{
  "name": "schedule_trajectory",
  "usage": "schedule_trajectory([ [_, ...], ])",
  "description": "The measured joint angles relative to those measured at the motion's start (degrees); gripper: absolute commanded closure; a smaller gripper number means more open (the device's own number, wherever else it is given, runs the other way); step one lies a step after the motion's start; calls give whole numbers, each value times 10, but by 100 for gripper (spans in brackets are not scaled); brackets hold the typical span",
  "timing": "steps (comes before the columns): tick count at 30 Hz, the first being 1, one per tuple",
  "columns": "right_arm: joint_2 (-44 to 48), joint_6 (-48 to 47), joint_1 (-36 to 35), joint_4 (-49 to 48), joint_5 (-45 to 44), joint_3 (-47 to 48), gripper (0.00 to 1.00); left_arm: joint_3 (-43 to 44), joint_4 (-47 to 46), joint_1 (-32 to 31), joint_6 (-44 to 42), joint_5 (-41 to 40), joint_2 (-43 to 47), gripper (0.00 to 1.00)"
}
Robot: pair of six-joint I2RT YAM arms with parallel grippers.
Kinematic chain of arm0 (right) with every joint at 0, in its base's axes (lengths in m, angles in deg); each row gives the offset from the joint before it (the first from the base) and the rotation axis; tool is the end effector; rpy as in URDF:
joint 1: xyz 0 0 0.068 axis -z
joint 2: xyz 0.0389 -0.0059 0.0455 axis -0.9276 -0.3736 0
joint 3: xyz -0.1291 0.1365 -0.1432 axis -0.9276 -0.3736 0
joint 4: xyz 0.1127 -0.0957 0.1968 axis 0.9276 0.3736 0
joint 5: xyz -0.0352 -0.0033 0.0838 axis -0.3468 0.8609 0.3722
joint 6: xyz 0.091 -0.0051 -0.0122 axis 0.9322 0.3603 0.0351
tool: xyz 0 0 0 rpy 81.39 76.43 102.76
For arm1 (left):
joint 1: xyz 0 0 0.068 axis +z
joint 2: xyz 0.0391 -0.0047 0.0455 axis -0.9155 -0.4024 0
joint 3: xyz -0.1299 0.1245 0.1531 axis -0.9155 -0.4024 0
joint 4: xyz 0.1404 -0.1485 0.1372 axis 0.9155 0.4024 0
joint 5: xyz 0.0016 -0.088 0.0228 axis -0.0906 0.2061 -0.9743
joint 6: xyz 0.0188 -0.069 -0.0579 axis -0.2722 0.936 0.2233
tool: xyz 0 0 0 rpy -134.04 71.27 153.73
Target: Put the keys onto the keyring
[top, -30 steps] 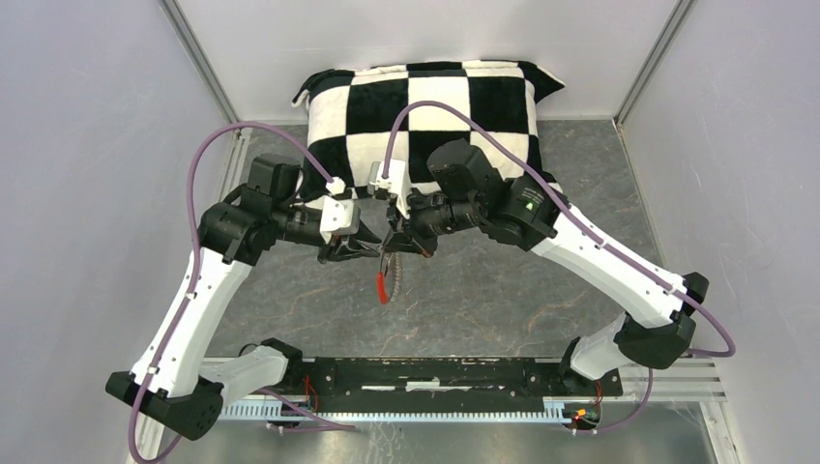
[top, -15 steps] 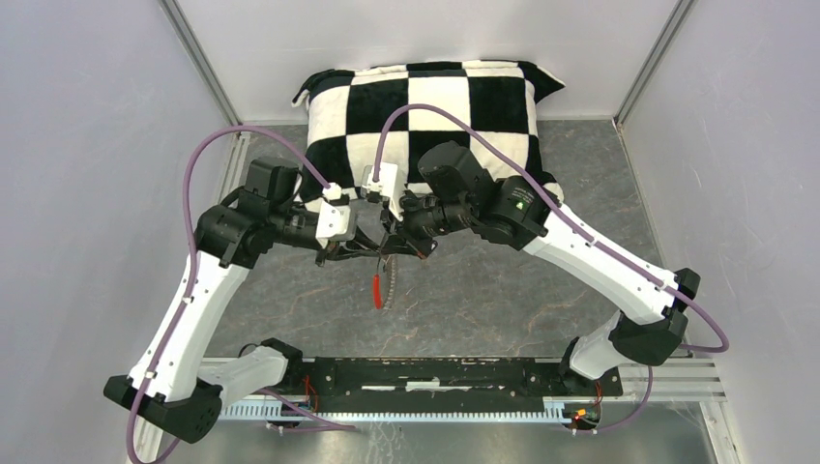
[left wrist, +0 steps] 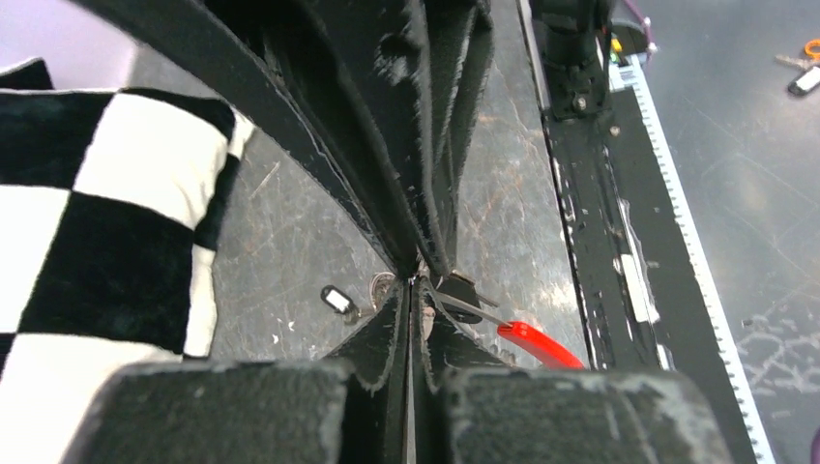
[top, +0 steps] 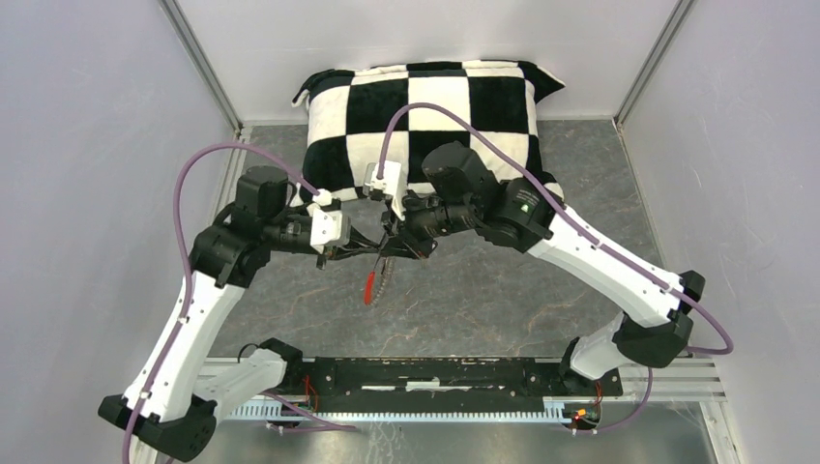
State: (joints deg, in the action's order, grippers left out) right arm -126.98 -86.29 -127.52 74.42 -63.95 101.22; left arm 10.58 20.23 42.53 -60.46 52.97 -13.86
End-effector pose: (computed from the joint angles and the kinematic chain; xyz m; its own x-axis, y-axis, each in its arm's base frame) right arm 0.1444 0.3107 0.3804 -0.1893 -0.4692 -0.8626 -0.9809 0.1308 0.1441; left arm 0.1428 -0.1413 0.3595 0.2662 0.2880 -0.9199 0.9638 -0.0648 0.2586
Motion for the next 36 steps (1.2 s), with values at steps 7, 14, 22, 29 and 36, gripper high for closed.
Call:
schedule_trajectory([
  [7,111,40,30,-143,12,-116,65,-112,-277,-2,264,13,78,98],
  [14,239,88,61,-304,23,-225,63,-144,-522,-2,511,14,97,98],
  [22,254,153,72,-409,47,-281,63,-144,-622,-2,590,16,97,98],
  [29,252,211,74,-475,58,-305,64,-137,-657,-2,606,18,92,98],
  [36,253,238,74,-521,71,-329,68,-136,-672,-2,619,16,90,98],
])
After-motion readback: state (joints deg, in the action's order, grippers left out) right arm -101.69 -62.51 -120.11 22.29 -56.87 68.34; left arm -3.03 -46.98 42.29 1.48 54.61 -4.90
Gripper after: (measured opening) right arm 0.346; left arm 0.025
